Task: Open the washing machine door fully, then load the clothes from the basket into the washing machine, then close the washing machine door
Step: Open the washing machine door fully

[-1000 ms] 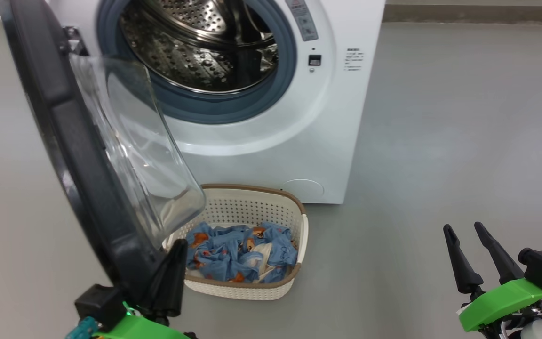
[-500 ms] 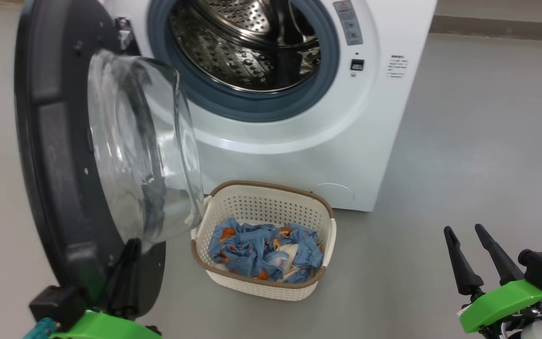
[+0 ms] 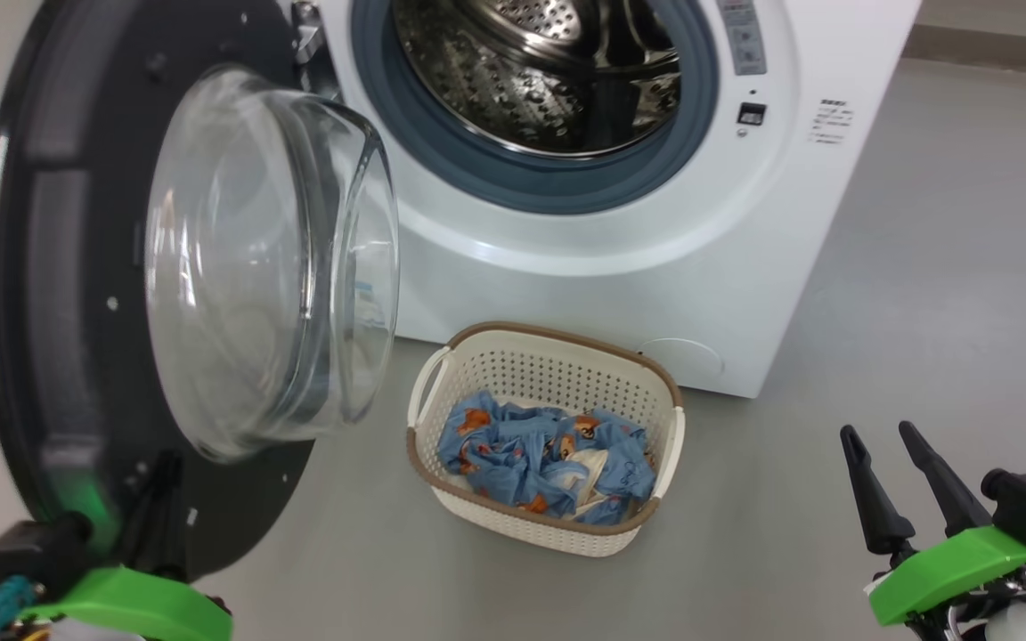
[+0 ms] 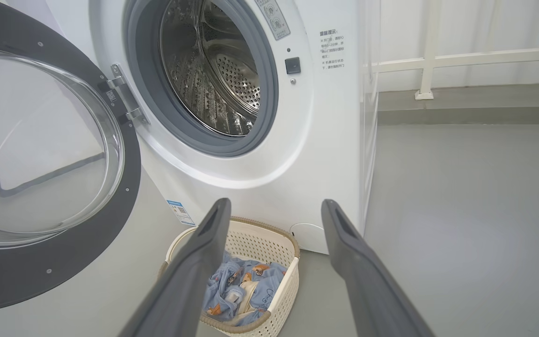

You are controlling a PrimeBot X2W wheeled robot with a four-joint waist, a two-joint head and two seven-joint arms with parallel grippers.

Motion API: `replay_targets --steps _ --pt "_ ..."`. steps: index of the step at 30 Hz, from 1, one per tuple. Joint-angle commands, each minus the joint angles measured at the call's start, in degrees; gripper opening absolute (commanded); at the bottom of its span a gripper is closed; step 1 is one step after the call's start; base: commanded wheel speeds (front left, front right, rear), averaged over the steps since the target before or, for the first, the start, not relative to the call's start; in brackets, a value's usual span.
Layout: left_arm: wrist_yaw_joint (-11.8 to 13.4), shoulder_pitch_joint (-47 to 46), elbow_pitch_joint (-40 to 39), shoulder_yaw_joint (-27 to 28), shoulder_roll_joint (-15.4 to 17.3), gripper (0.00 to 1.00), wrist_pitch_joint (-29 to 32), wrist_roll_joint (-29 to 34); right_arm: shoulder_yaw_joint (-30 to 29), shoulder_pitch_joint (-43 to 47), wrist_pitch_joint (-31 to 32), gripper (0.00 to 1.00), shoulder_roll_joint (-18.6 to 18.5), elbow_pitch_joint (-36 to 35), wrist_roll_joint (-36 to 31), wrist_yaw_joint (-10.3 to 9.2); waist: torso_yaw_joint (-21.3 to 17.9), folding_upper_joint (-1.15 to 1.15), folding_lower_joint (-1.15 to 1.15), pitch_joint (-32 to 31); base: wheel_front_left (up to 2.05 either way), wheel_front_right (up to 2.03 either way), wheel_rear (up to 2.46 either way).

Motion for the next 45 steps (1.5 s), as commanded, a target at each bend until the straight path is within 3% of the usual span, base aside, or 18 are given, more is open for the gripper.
replay_targets --steps 1,11,24,45 --pt "1.1 -3.3 0.3 3.6 2.6 0.00 0.2 0.0 0.9 -2.6 -0.7 1.00 -1.0 -1.1 0.0 0.43 1.3 0.00 0.00 1.1 0.00 0.00 0.00" --pt "-0.2 -9.7 8.5 6.1 6.0 0.00 1.1 -1.5 0.6 -3.9 -0.7 1.00 -0.7 -1.2 -0.1 0.43 4.9 0.00 0.00 3.9 0.00 0.00 0.00" --pt "-4.3 -21.1 21.1 3.9 6.8 0.00 0.1 -1.0 0.2 -5.9 -0.7 1.00 -1.5 -0.9 -0.7 0.43 9.3 0.00 0.00 7.3 0.00 0.00 0.00" --pt "-7.5 -39.2 41.1 0.8 10.3 0.00 -2.1 2.3 0.7 -10.0 -0.7 1.00 -1.4 -0.2 -1.6 0.43 11.1 0.00 0.00 13.4 0.00 0.00 0.00"
